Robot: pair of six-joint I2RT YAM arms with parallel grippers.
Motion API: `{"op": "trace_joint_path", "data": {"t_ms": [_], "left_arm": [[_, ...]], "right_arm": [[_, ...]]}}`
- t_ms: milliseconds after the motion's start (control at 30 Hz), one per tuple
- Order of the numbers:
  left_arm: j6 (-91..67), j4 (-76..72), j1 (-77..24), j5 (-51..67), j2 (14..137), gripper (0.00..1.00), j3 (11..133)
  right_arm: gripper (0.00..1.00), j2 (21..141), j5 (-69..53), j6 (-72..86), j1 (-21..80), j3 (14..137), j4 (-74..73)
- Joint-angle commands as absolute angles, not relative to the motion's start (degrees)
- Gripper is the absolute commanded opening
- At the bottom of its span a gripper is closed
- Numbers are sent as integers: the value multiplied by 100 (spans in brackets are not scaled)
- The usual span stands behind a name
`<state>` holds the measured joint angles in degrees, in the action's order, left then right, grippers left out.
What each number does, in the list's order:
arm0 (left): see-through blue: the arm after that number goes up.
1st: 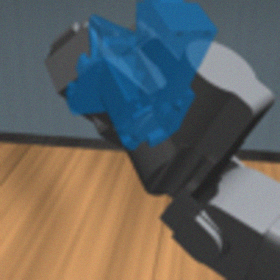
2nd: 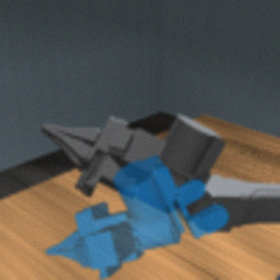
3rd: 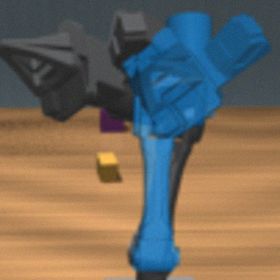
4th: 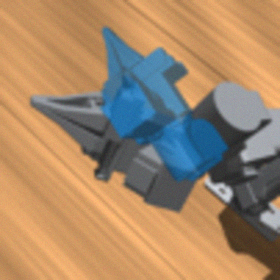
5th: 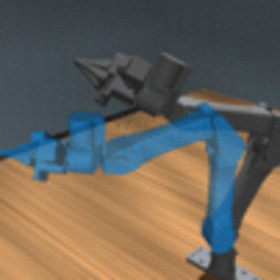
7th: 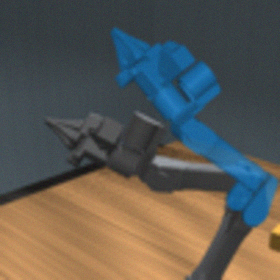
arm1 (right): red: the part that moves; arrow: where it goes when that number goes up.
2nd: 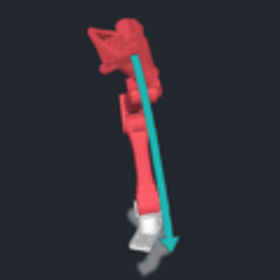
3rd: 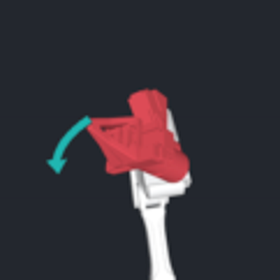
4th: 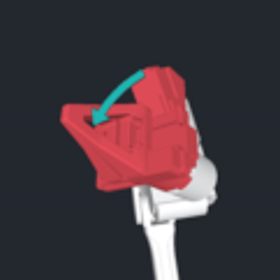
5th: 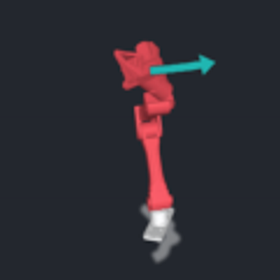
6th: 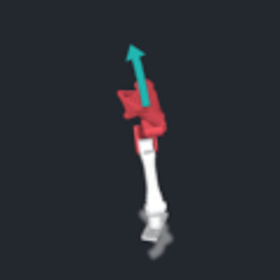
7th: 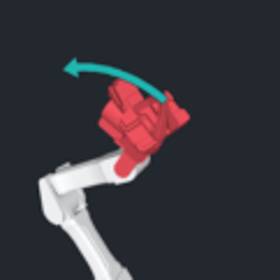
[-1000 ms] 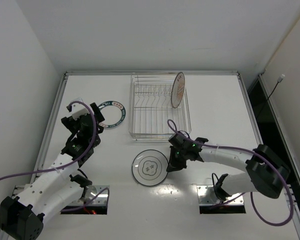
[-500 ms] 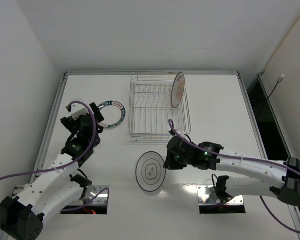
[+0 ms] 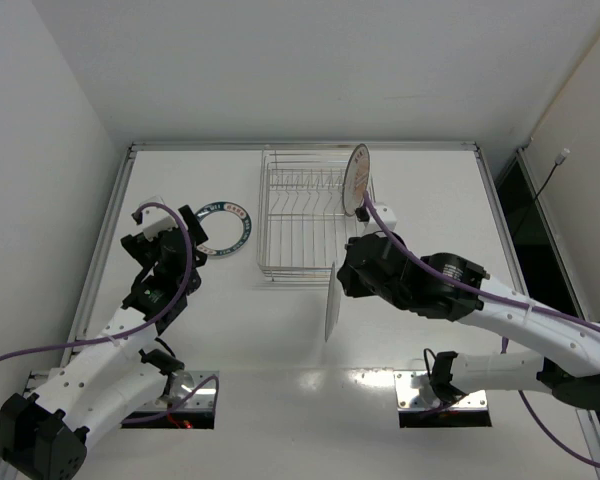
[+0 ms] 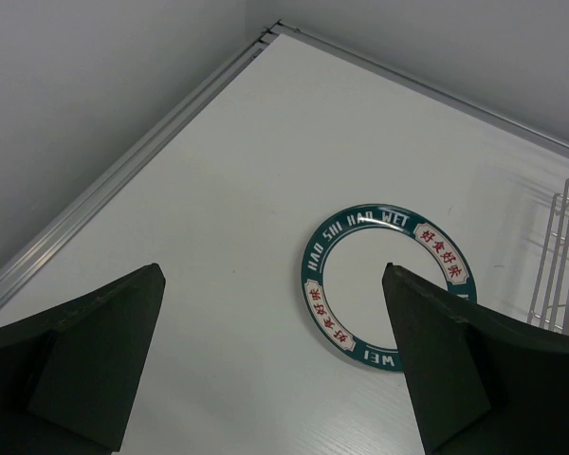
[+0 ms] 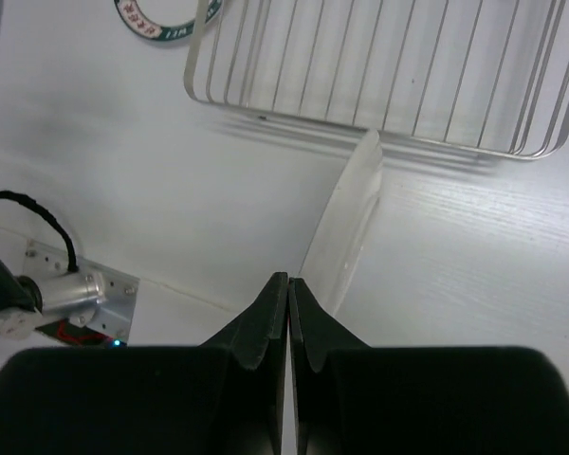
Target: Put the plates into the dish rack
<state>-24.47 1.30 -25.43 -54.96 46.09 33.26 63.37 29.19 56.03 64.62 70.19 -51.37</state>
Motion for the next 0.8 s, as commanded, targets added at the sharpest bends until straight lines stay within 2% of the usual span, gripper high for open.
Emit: {"op": "trace_joint_path", "data": {"t_ms": [0, 400, 500, 567, 633, 667, 767], "left_arm": [[-2487, 62, -2584, -5616, 4579, 100, 3349], [-2487, 62, -2584, -5616, 4579, 100, 3349], [-2487, 62, -2584, -5616, 4579, 100, 3349], [-2487, 62, -2584, -5468, 4579, 100, 3349], [-2487, 201, -2584, -5205, 4579, 100, 3471], [-2487, 202, -2584, -4794, 4579, 100, 3602], [-2487, 378, -2646, -4081, 4579, 100, 3840]], "right_arm": [[0, 6442, 3436, 5273, 6408, 7260, -5378], [0, 6258, 3331, 5685, 6354, 6417, -5378], [0, 5881, 2998, 6150, 6198, 5699, -5449], [21, 5339, 2428, 6318, 5804, 5206, -5082], [34, 4907, 1823, 6565, 5407, 4389, -4835], [47, 4687, 1602, 6626, 5179, 4107, -4573], [62, 3974, 653, 6802, 4169, 2765, -4132]]}}
